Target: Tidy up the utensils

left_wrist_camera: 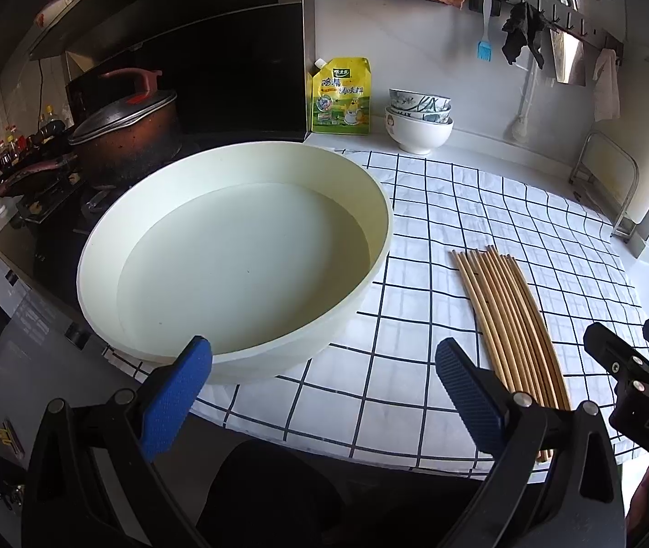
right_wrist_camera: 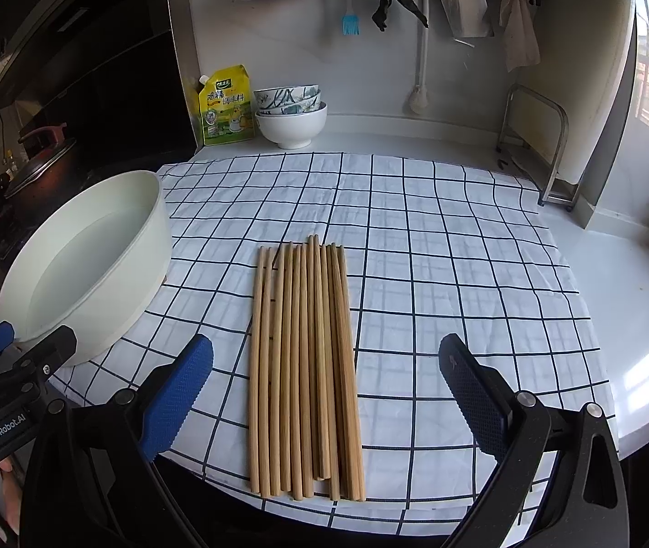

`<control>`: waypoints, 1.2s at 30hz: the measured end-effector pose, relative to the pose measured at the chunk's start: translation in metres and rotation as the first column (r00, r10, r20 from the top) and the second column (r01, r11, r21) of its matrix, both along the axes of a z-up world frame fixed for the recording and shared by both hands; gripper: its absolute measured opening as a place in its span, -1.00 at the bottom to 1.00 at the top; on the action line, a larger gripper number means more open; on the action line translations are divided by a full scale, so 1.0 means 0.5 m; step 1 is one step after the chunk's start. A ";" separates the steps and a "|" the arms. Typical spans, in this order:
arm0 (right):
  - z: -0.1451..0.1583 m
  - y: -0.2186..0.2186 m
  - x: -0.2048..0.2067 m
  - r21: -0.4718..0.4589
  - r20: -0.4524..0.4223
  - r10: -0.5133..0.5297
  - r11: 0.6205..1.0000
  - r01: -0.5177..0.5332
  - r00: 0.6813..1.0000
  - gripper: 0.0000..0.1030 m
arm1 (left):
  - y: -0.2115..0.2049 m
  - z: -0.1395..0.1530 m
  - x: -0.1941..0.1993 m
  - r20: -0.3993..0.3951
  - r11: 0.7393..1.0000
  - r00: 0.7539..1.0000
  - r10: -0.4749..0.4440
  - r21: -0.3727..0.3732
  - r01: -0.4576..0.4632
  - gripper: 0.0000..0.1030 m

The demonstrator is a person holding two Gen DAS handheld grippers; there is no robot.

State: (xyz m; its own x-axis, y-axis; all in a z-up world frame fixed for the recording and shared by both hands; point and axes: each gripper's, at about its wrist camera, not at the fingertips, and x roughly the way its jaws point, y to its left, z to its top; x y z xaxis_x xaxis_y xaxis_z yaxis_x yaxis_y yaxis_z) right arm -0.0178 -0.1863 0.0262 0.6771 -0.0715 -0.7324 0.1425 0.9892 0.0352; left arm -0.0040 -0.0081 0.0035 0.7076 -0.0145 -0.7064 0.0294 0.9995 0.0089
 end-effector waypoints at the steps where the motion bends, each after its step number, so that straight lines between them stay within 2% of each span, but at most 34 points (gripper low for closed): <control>1: 0.000 0.000 0.000 0.000 0.001 -0.001 1.000 0.001 1.000 0.84 | 0.000 0.001 0.000 0.001 1.000 1.000 -0.001 0.000 0.001 0.88; 36: 0.005 -0.001 -0.006 -0.007 0.016 0.003 1.000 -0.003 1.000 0.84 | -0.002 0.003 -0.001 -0.003 1.000 1.000 -0.011 -0.001 0.011 0.88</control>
State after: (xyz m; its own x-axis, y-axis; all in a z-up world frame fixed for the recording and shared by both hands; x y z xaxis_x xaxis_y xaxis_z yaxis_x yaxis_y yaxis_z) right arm -0.0208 -0.1870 0.0285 0.6890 -0.0745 -0.7210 0.1387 0.9899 0.0303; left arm -0.0047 -0.0093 0.0050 0.7053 -0.0225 -0.7085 0.0400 0.9992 0.0080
